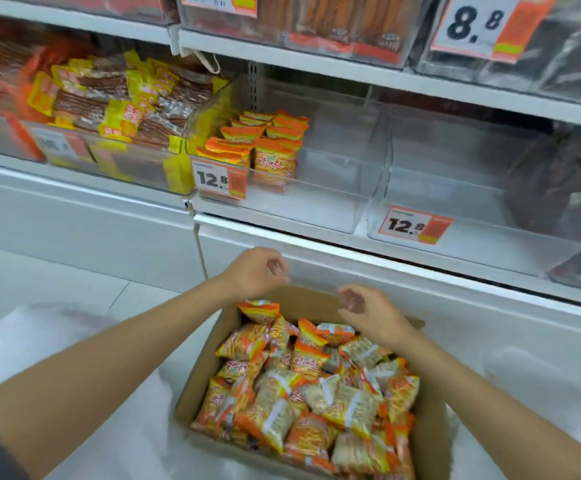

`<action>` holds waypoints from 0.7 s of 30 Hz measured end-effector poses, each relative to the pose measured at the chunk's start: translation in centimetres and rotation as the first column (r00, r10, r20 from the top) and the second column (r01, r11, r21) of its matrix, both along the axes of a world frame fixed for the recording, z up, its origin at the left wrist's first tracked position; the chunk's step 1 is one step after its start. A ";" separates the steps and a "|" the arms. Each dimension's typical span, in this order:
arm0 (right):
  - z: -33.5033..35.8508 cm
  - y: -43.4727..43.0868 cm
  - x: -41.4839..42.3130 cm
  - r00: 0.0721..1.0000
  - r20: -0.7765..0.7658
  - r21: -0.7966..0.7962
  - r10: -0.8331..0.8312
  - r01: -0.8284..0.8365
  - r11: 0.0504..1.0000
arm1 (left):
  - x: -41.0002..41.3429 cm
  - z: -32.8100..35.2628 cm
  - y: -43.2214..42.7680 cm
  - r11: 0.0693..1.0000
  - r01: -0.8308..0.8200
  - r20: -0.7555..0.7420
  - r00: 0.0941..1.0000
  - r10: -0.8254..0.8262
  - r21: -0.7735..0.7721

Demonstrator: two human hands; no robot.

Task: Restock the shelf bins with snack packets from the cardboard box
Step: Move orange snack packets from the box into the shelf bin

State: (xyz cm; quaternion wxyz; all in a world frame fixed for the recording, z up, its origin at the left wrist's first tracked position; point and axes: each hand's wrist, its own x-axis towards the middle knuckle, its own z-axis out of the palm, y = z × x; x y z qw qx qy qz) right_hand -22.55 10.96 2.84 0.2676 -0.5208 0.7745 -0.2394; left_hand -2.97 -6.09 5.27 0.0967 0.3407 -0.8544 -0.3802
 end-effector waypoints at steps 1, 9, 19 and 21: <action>-1.4 0.6 -0.1 1.000 0.020 0.049 0.005 -0.006 0.999 | 0.9 -1.3 0.0 0.999 -0.022 0.009 1.000 0.021 0.025; -6.7 -4.6 6.3 0.953 0.294 0.115 0.067 -0.104 0.988 | 5.0 -4.7 -1.3 0.984 -0.149 0.049 0.988 0.145 0.094; -9.9 -5.2 11.4 0.941 0.321 0.170 0.103 -0.164 0.972 | 7.1 -5.0 -1.2 0.947 -0.274 0.105 0.960 0.259 0.170; -8.9 -5.0 11.0 0.911 0.411 0.157 0.038 -0.112 0.981 | 6.9 -4.8 -1.1 0.927 -0.306 0.101 0.952 0.290 0.215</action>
